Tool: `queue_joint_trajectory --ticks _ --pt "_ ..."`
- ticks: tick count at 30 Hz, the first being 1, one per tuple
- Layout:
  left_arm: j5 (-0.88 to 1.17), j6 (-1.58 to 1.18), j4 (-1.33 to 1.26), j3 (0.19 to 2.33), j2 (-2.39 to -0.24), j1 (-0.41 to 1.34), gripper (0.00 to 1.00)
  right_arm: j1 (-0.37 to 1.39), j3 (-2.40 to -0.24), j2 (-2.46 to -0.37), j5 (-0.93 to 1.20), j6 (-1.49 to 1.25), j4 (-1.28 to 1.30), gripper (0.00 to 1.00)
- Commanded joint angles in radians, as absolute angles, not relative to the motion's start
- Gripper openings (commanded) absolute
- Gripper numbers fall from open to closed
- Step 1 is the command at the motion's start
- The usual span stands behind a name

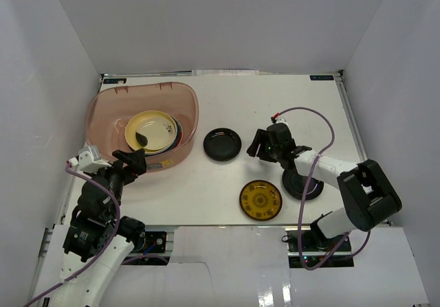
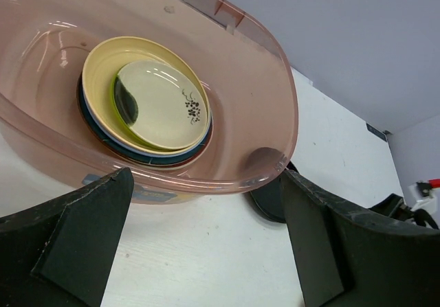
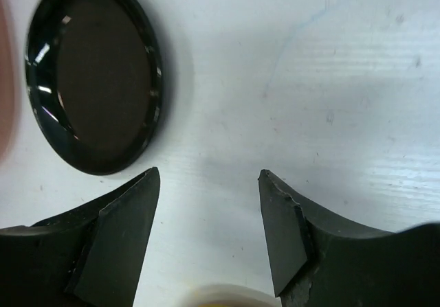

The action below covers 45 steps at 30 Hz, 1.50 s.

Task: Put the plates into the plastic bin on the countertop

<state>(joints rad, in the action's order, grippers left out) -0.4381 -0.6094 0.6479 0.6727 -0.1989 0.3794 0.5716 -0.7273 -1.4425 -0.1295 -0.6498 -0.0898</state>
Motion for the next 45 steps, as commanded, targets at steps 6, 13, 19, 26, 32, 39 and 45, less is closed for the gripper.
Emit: queue_joint_trajectory --ticks 6,13,19,26,32,39,45 --pt "-0.354 -0.558 0.604 0.673 -0.210 0.373 0.98 0.523 -0.699 -1.646 0.149 -0.820 -0.419 0.60" --pt "-0.347 -0.551 0.598 0.670 -0.216 0.374 0.98 0.523 -0.744 -1.857 0.181 -1.014 -0.629 0.26" --pt "-0.334 -0.546 0.597 0.670 -0.209 0.373 0.98 0.512 -0.628 -1.708 0.086 -1.046 -0.704 0.08" --pt "-0.305 -0.537 0.581 0.667 -0.184 0.373 0.98 0.544 -0.715 -1.304 -0.066 -0.833 -0.416 0.08" --pt "-0.308 -0.540 0.583 0.670 -0.176 0.373 0.98 0.704 -1.116 -1.412 -0.127 -0.687 -0.217 0.08" --pt "-0.357 -0.558 0.615 0.687 -0.179 0.374 0.98 0.836 -1.748 -1.898 -0.092 -0.557 0.059 0.08" --pt "-0.351 -0.555 0.612 0.686 -0.186 0.373 0.98 0.888 -2.047 -2.165 -0.069 -0.532 0.189 0.08"
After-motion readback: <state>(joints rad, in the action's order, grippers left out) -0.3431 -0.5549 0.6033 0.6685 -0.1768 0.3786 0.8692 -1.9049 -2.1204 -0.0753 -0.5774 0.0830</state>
